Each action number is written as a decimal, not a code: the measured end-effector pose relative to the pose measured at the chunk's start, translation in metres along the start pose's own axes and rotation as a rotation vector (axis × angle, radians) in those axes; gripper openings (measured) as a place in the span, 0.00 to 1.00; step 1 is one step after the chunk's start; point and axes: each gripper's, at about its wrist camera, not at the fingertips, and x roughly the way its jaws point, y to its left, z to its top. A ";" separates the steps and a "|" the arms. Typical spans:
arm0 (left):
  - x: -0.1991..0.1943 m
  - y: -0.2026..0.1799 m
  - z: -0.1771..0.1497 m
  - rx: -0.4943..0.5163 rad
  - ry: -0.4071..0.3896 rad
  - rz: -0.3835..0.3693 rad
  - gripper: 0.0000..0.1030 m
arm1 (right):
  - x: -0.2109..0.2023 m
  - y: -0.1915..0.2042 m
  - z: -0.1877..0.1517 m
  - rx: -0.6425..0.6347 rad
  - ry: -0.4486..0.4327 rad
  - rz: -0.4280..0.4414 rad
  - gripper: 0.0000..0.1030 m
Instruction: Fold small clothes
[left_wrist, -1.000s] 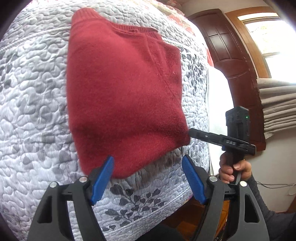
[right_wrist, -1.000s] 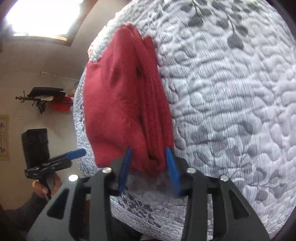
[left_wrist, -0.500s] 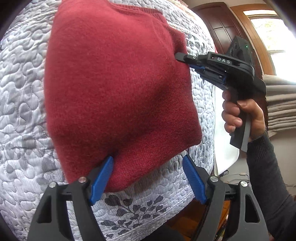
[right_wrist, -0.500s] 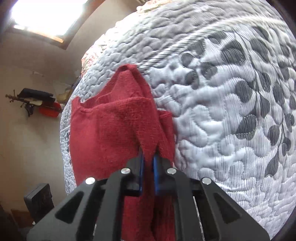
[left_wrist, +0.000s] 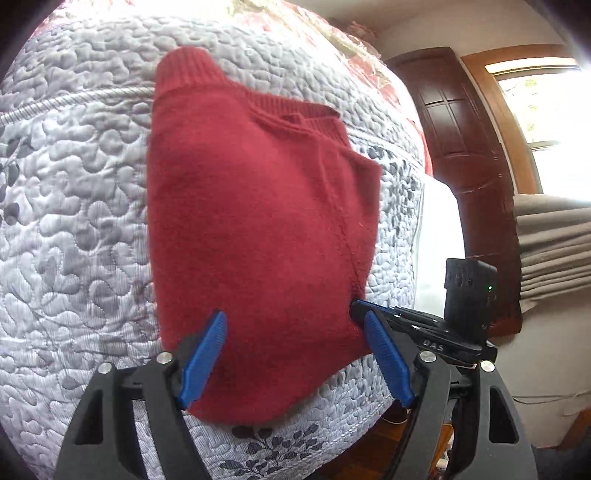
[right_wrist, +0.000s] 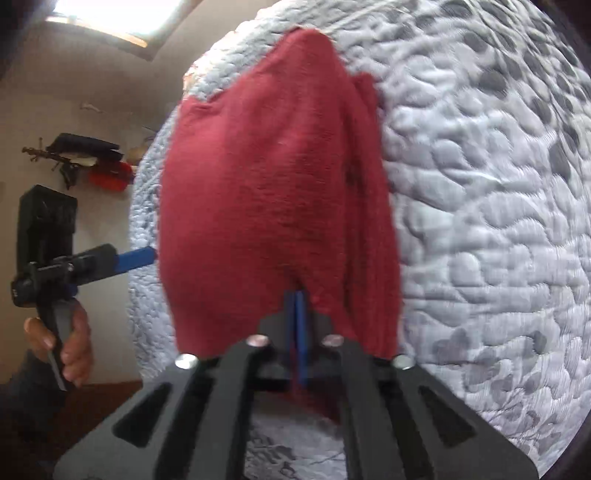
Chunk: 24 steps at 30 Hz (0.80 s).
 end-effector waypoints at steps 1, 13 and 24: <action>0.007 0.002 0.001 0.000 0.016 0.012 0.75 | 0.003 -0.012 -0.001 0.046 0.004 0.032 0.00; -0.043 0.077 -0.007 -0.161 -0.059 -0.048 0.89 | -0.042 -0.050 0.036 0.162 0.009 0.160 0.82; 0.033 0.105 0.015 -0.257 0.047 -0.225 0.90 | 0.008 -0.044 0.059 0.155 0.116 0.182 0.91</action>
